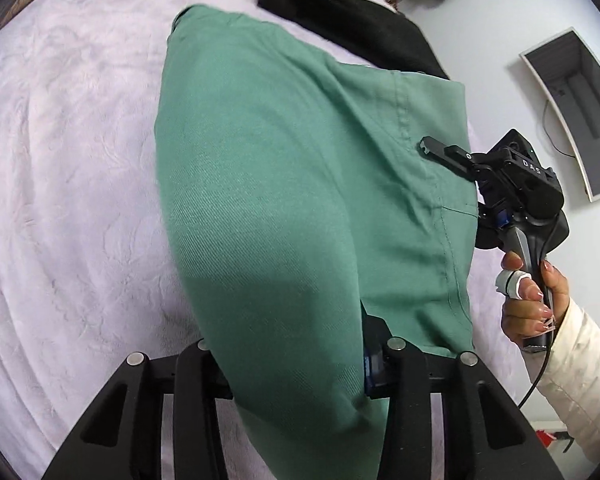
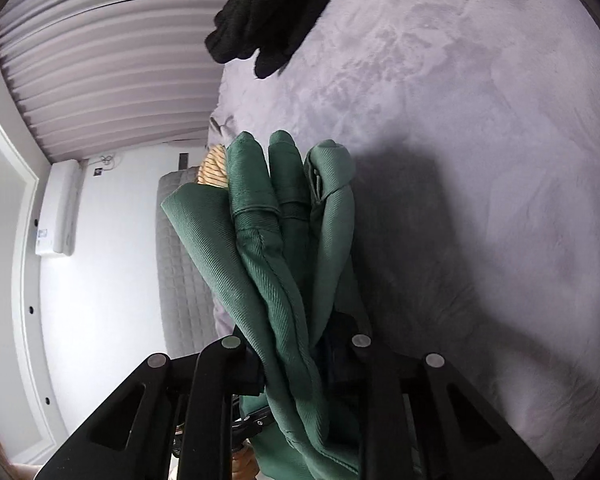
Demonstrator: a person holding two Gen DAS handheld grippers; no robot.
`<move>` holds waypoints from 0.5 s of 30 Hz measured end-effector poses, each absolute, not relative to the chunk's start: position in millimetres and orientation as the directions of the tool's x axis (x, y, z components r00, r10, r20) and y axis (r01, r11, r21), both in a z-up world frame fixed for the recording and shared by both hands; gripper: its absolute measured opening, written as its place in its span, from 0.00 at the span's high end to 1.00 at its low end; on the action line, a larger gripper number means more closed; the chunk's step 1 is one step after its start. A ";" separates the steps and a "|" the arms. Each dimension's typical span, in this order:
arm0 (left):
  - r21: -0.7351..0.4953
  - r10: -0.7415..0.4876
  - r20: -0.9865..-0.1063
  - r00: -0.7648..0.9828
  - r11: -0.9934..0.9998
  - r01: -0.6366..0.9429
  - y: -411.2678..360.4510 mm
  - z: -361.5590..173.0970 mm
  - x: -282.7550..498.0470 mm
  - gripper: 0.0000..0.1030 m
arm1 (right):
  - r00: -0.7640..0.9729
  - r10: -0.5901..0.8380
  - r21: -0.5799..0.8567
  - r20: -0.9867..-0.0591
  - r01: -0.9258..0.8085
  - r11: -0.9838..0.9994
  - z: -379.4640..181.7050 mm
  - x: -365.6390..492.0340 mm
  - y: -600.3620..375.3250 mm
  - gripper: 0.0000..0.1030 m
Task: Fold large clothes
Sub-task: 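Grasp the green jacket bundle end with the right gripper and lift it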
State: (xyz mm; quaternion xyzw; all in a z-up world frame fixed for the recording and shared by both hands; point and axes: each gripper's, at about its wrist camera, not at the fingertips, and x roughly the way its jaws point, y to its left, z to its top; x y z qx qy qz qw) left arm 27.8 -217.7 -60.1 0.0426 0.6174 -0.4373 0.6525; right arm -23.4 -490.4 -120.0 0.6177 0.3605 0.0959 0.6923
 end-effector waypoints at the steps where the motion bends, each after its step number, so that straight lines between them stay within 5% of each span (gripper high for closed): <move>1: -0.486 -0.522 -0.840 -0.144 0.608 0.628 -210.7 -53.5 24.1 0.58 | 0.726 0.580 0.928 -0.371 0.303 0.214 -113.3 -26.8 -486.3 0.78; 9: -0.472 -0.509 -0.848 -0.147 0.597 0.649 -117.0 -22.7 -13.3 0.58 | 0.713 0.612 0.939 -0.343 0.274 0.207 -79.6 -67.4 -409.2 0.78; 15: -0.445 -0.441 -0.880 -0.177 0.634 0.633 -30.6 -39.4 -43.5 0.58 | 0.700 0.632 0.938 -0.334 0.312 0.150 -104.3 -104.1 -319.8 0.78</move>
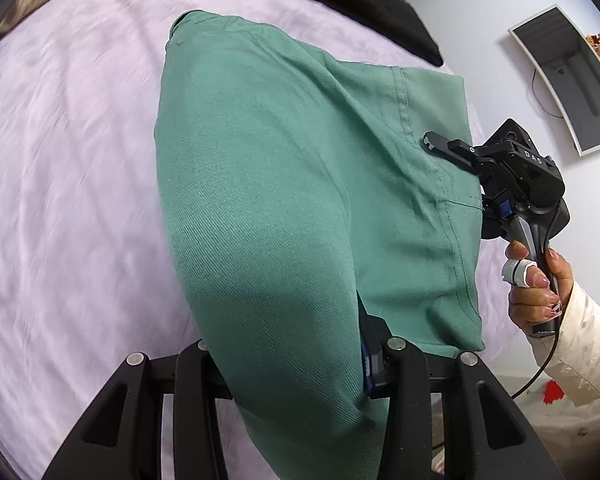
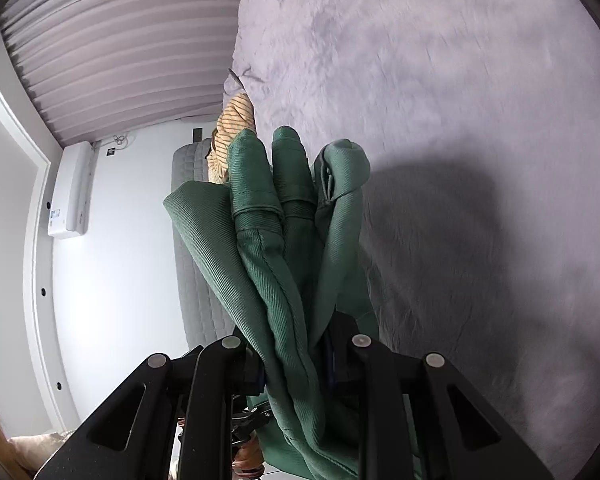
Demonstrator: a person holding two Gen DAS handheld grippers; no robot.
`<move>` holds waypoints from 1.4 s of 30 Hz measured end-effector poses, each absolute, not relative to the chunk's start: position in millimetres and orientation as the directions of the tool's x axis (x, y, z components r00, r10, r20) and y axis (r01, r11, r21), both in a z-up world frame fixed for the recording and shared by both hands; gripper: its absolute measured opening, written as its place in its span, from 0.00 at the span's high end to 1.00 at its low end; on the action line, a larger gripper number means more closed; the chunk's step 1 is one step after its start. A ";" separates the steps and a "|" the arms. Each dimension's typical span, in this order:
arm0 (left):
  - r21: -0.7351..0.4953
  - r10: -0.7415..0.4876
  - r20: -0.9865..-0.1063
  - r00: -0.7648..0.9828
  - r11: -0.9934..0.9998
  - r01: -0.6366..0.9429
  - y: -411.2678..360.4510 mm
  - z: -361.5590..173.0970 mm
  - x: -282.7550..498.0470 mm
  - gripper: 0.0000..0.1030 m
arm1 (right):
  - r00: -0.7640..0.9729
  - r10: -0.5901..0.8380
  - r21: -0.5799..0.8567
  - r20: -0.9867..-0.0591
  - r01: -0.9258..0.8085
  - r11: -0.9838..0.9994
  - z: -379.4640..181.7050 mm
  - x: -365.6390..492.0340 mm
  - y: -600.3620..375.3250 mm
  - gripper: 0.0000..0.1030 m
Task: Fold large clothes
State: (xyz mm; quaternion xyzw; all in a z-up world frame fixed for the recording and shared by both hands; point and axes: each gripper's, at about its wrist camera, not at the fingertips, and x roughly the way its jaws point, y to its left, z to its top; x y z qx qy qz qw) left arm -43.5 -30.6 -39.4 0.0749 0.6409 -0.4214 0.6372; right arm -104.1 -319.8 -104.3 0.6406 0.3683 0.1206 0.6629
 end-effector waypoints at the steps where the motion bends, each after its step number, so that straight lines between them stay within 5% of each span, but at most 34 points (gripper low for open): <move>1: -0.439 -0.427 -0.886 -0.183 0.640 0.631 -16.6 -46.4 -48.5 0.58 | 0.696 0.634 0.936 -0.336 0.323 0.141 -110.9 -109.9 -306.6 0.78; 4: -0.397 -0.375 -0.910 -0.176 0.669 0.628 9.4 -75.4 -59.8 0.56 | 0.679 0.638 0.918 -0.364 0.376 0.124 -136.9 -123.1 -270.0 0.78; 7: -0.341 -0.313 -0.937 -0.157 0.710 0.616 24.1 -106.2 -64.4 0.45 | 0.643 0.625 0.879 -0.443 0.450 0.160 -162.9 -130.3 -248.0 0.78; 10: -0.361 -0.326 -0.930 -0.170 0.723 0.589 32.9 -103.0 -59.7 0.41 | 0.617 0.565 0.821 -0.549 0.525 0.225 -159.2 -137.1 -249.6 0.65; 13: -0.322 -0.321 -0.939 -0.123 0.701 0.636 45.5 -80.8 -48.1 0.41 | 0.518 0.485 0.706 -0.704 0.581 0.405 -129.7 -137.7 -250.1 0.36; 17: -0.293 -0.348 -0.936 -0.045 0.704 0.647 63.7 -46.4 -32.3 0.41 | 0.455 0.319 0.547 -0.831 0.571 0.612 -78.7 -134.1 -246.5 0.34; 19: -0.289 -0.351 -0.936 -0.035 0.709 0.643 52.2 -44.8 -29.7 0.41 | 0.450 0.282 0.507 -0.847 0.528 0.681 -59.2 -127.5 -232.5 0.38; 20: -0.287 -0.343 -0.938 -0.039 0.710 0.643 49.0 -47.3 -31.6 0.41 | 0.445 0.273 0.491 -0.853 0.509 0.706 -54.5 -123.2 -225.4 0.53; 21: -0.277 -0.331 -0.943 -0.041 0.707 0.650 50.6 -52.9 -29.9 0.41 | 0.425 0.260 0.462 -0.867 0.488 0.740 -55.3 -114.9 -217.3 0.80; 22: -0.255 -0.313 -0.949 -0.035 0.699 0.668 38.0 -58.4 -42.9 0.41 | 0.397 0.241 0.425 -0.885 0.481 0.767 -60.7 -107.0 -211.5 0.88; 25: -0.191 -0.255 -0.967 -0.020 0.666 0.721 31.5 -78.4 -68.1 0.40 | 0.323 0.176 0.331 -0.930 0.528 0.782 -92.1 -98.2 -220.7 0.90; 28: -0.178 -0.233 -0.972 -0.023 0.673 0.718 36.3 -85.1 -77.1 0.25 | 0.326 0.229 0.387 -0.917 0.599 0.701 -125.8 -109.1 -247.7 0.96; 30: -0.185 -0.232 -0.972 -0.032 0.676 0.713 42.3 -81.4 -75.8 0.25 | 0.353 0.280 0.447 -0.893 0.610 0.654 -131.3 -112.8 -257.2 0.96; 42: -0.172 -0.214 -0.977 -0.021 0.722 0.670 83.6 -68.9 -49.8 0.25 | 0.375 0.371 0.523 -0.850 0.506 0.686 -52.0 -165.6 -200.7 0.90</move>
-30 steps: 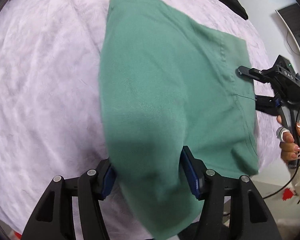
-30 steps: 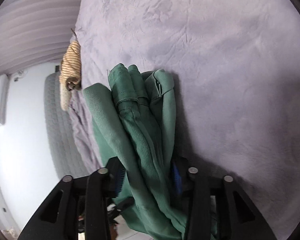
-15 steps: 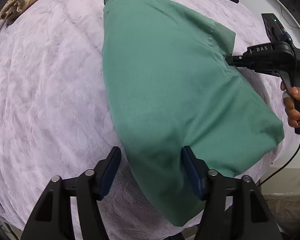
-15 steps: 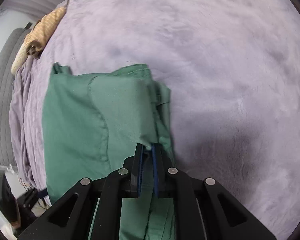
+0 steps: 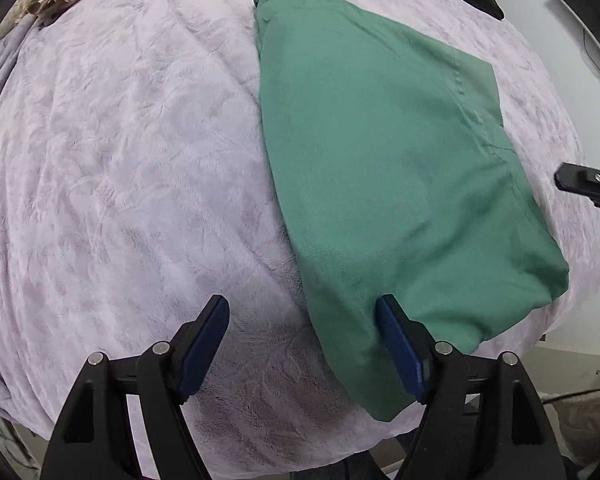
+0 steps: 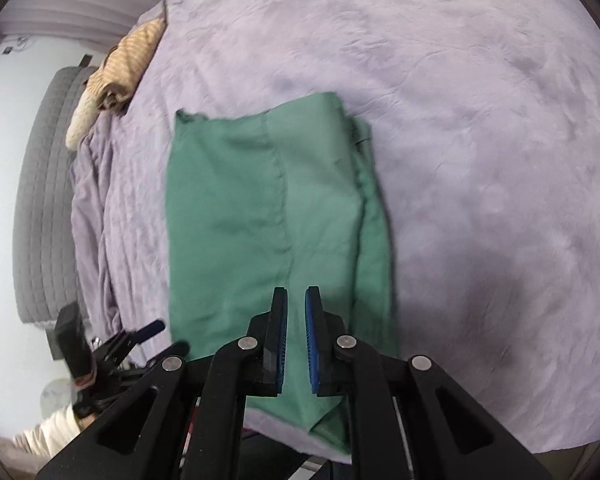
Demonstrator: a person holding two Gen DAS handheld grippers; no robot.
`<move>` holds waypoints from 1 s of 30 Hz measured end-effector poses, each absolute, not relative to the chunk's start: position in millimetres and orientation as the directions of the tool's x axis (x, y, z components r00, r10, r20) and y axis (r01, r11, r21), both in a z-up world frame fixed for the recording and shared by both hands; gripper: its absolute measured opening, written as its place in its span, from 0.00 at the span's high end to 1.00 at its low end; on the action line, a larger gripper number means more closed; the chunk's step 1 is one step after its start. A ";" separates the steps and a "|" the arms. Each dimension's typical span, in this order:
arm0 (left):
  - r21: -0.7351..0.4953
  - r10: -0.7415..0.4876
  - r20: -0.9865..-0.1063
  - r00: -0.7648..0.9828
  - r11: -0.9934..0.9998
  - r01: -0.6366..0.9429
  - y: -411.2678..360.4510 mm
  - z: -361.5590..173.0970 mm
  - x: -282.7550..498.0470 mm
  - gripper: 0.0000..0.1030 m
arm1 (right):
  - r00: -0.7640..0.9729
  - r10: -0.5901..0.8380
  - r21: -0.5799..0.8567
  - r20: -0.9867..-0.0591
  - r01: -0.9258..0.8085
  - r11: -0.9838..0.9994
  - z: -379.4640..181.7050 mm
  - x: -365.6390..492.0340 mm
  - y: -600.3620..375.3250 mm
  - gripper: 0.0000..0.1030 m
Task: Fold large clothes
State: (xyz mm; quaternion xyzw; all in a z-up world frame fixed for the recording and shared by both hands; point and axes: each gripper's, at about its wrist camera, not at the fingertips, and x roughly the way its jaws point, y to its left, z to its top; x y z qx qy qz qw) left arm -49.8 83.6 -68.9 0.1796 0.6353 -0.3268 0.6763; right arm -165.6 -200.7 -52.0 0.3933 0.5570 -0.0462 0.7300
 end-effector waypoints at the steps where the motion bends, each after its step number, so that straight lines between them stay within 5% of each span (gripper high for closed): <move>1: -0.168 -0.211 -0.977 -0.019 0.721 0.672 85.5 -71.7 -50.4 0.25 | 0.372 0.392 0.536 -0.841 0.482 0.693 -49.3 -165.9 -187.3 0.90; 10: -0.169 -0.199 -0.980 -0.031 0.733 0.659 101.3 -75.1 -54.2 0.20 | 0.187 0.314 0.363 -0.931 0.571 0.737 -100.4 -213.1 -151.5 0.94; 30: -0.134 -0.171 -0.985 -0.001 0.772 0.622 78.2 -74.1 -77.8 0.20 | 0.148 0.279 0.310 -0.949 0.612 0.728 -123.9 -205.1 -135.7 0.95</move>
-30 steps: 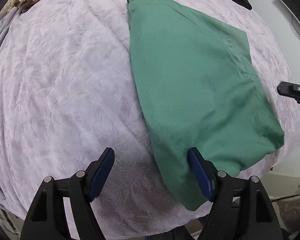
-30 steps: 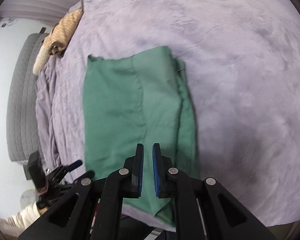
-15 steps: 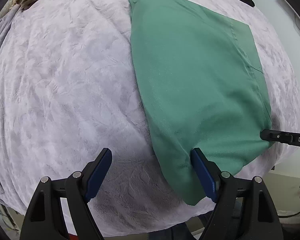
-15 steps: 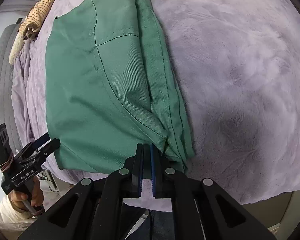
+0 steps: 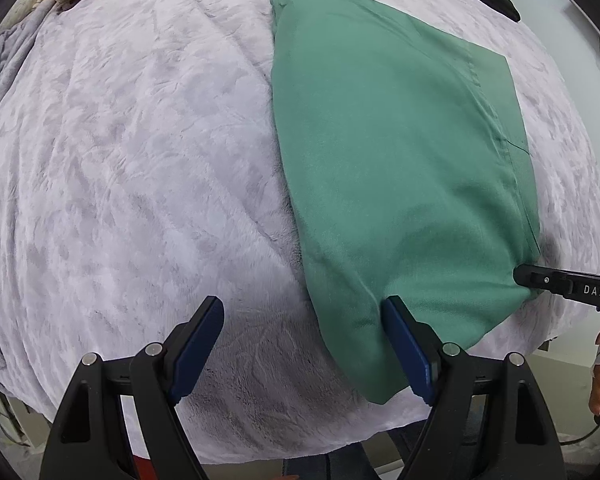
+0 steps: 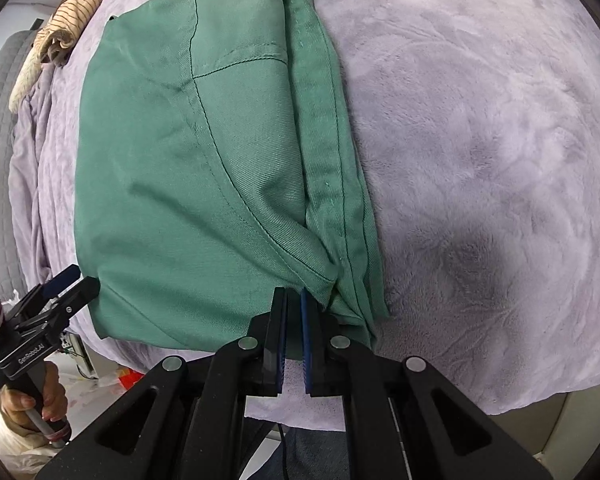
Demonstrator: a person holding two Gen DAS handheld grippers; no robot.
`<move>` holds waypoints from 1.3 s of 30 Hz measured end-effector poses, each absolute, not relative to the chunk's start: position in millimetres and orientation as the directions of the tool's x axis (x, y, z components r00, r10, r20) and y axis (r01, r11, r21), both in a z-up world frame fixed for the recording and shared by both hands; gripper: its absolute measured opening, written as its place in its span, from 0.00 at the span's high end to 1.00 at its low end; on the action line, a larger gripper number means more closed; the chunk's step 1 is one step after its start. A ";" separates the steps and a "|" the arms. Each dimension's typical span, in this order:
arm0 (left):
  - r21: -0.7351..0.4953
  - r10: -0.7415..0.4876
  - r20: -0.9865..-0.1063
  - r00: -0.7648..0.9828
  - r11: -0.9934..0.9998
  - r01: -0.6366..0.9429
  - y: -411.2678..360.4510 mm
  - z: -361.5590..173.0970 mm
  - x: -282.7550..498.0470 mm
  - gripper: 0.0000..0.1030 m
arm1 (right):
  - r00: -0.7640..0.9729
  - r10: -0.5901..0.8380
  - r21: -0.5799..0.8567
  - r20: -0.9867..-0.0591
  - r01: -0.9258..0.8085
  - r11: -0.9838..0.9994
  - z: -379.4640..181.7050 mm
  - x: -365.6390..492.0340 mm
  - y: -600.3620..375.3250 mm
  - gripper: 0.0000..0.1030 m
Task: Fold large clothes
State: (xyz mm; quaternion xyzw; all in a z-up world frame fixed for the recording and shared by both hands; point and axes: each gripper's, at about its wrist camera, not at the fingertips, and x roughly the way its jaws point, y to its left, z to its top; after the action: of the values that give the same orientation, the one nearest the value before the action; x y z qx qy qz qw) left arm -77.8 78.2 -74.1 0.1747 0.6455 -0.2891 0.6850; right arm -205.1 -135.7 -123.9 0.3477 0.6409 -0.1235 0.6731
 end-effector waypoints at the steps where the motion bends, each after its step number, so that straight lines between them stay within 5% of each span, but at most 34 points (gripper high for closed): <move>1: -0.123 -0.161 -0.987 0.005 0.774 0.621 78.3 -74.0 -78.1 0.09 | 0.146 0.276 0.306 -0.950 0.612 0.729 -124.0 -204.3 -134.8 0.95; 2: -0.084 -0.130 -0.991 0.028 0.778 0.622 78.0 -74.0 -78.3 0.00 | 0.146 0.272 0.303 -0.951 0.613 0.730 -124.0 -203.8 -133.9 0.95; 13: -0.086 -0.137 -0.990 0.040 0.795 0.601 77.4 -61.1 -70.4 0.00 | 0.114 0.236 0.258 -0.965 0.577 0.775 -117.5 -198.9 -119.8 0.91; 16: -0.058 -0.121 -0.990 0.068 0.806 0.588 75.8 -62.5 -59.9 0.00 | 0.219 0.245 0.326 -0.945 0.544 0.773 -87.0 -200.3 -120.4 0.90; 19: -0.050 -0.118 -0.990 0.081 0.816 0.576 70.7 -59.9 -51.5 0.00 | 0.297 0.198 0.335 -0.934 0.543 0.770 -60.0 -190.7 -136.8 0.59; 20: -0.047 -0.118 -0.989 0.087 0.820 0.571 68.5 -58.4 -49.7 0.00 | 0.315 0.184 0.338 -0.931 0.554 0.761 -55.8 -185.0 -145.0 0.41; 21: -0.042 -0.117 -0.988 0.096 0.823 0.567 65.9 -56.5 -48.1 0.00 | 0.336 0.177 0.349 -0.925 0.567 0.746 -52.8 -177.8 -155.1 0.38; 29: -0.042 -0.120 -0.987 0.109 0.836 0.547 35.0 -51.0 -42.6 0.00 | 0.355 0.203 0.395 -0.912 0.631 0.667 -81.2 -102.6 -221.7 0.38; 31: -0.045 -0.120 -0.987 0.106 0.845 0.532 30.7 -51.9 -44.0 0.00 | 0.362 0.224 0.415 -0.905 0.636 0.650 -92.3 -90.7 -226.7 0.48; 32: -0.048 -0.118 -0.988 0.103 0.851 0.522 28.8 -51.8 -43.7 0.00 | 0.368 0.225 0.420 -0.902 0.631 0.652 -94.1 -86.6 -227.9 0.69; 33: -0.052 -0.119 -0.988 0.098 0.856 0.514 29.1 -53.6 -43.3 0.00 | 0.356 0.209 0.400 -0.911 0.633 0.663 -96.1 -81.4 -228.8 0.76; 39: -0.035 -0.096 -0.990 0.103 0.879 0.476 26.7 -60.0 -40.3 0.00 | 0.335 0.202 0.381 -0.920 0.653 0.655 -121.1 -69.6 -256.9 0.81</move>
State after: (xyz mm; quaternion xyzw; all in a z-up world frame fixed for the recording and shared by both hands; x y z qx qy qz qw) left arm -40.3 26.7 -60.0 0.1487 0.6401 -0.1964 0.7277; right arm -69.6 -256.9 -121.1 0.3847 0.5552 -0.1564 0.7206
